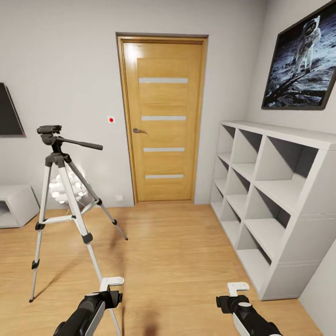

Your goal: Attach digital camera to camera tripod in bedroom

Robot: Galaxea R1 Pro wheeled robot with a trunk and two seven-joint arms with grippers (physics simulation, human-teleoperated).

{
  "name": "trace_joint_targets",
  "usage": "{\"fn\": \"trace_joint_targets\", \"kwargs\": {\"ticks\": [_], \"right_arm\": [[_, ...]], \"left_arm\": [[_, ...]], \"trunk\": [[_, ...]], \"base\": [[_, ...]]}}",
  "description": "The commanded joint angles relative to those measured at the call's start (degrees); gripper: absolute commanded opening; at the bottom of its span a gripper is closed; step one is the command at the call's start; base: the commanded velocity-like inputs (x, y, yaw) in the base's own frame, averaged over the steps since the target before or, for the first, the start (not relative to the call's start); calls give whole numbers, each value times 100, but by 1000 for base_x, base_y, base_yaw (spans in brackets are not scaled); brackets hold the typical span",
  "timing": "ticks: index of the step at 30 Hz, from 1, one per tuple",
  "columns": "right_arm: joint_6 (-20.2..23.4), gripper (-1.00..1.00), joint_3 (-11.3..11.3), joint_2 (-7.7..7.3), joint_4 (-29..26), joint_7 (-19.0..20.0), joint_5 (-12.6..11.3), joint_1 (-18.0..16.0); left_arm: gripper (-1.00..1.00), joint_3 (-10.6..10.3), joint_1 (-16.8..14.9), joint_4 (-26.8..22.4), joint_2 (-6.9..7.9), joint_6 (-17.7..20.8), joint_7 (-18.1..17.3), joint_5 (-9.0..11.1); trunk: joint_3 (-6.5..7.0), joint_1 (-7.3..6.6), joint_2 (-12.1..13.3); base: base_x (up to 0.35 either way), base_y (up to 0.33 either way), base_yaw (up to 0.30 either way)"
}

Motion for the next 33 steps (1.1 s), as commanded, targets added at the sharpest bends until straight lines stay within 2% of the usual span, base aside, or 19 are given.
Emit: {"fn": "trace_joint_targets", "kwargs": {"ticks": [1,33], "right_arm": [[38,100,-1,0,-13,-13,30,-1],[30,100,15,0,-13,-20,22,-1]], "left_arm": [[100,4,-2,-11,-2,31,24,28],[100,-2,-4,53,4,30,10,44]], "trunk": [[-25,22,-45],[-599,725,-1328]], "base": [[0,0,0],[0,0,0]]}}
